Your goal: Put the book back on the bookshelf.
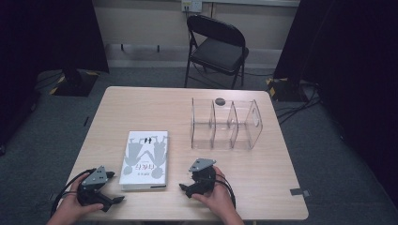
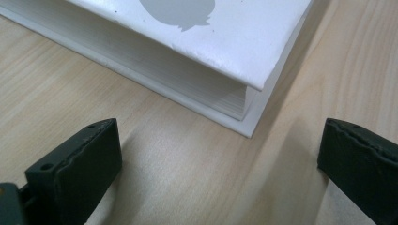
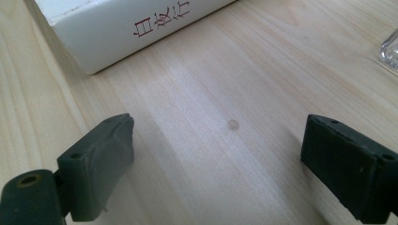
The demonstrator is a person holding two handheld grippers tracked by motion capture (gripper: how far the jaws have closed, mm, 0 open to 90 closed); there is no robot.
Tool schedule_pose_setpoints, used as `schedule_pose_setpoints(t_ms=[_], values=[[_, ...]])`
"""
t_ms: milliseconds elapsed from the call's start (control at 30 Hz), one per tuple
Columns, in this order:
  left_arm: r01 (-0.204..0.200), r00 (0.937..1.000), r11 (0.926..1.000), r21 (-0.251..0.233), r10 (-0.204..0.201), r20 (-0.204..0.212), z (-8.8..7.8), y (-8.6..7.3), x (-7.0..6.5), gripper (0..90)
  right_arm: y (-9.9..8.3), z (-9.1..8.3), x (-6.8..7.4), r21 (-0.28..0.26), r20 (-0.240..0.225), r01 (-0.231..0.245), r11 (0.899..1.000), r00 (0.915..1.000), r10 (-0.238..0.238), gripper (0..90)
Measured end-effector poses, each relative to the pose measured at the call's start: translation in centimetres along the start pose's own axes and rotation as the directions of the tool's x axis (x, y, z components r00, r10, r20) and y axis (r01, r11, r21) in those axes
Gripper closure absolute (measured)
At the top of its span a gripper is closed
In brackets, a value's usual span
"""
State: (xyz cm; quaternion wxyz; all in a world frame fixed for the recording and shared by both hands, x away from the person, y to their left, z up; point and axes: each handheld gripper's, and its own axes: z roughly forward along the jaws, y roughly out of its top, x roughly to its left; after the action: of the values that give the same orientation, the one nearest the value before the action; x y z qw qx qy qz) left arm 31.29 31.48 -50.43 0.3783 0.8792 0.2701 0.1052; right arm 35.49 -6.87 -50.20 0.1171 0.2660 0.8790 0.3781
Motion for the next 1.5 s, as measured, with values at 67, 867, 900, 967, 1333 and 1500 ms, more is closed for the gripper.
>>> schedule_pose_setpoints(t_ms=[67,867,900,967,1333,1500], values=[[-0.006,1.0,1.0,0.006,0.006,-0.002,0.0,0.0,0.0,0.0,0.0,0.0,0.0,0.0,0.0,-0.003,1.0,1.0,0.003,9.0],[0.038,0.9954,0.9992,-0.01,-0.039,-0.088,0.7,2.1,-0.8,33.3,2.3,0.8,3.1,0.015,-0.11,0.09,0.996,0.99,-0.087,27.2],[0.031,0.9958,0.9994,-0.012,-0.032,-0.085,0.7,2.2,-0.9,34.8,2.4,0.8,3.2,0.011,-0.111,0.084,0.996,0.9904,-0.083,28.5],[0.036,0.9957,0.9992,-0.02,-0.037,-0.085,0.8,2.4,-1.1,36.5,2.7,1.1,3.4,-0.001,-0.125,0.094,0.996,0.9878,-0.094,29.5],[0.041,0.9952,0.9989,0.022,-0.039,-0.09,1.0,2.7,-1.2,36.4,3.3,2.5,5.1,0.005,-0.168,0.132,0.991,0.9773,-0.129,28.9],[0.056,0.995,0.9984,0.013,-0.054,-0.084,1.0,2.6,-1.0,36.7,3.6,2.7,5.3,0.013,-0.158,0.149,0.989,0.9767,-0.145,29.5]])
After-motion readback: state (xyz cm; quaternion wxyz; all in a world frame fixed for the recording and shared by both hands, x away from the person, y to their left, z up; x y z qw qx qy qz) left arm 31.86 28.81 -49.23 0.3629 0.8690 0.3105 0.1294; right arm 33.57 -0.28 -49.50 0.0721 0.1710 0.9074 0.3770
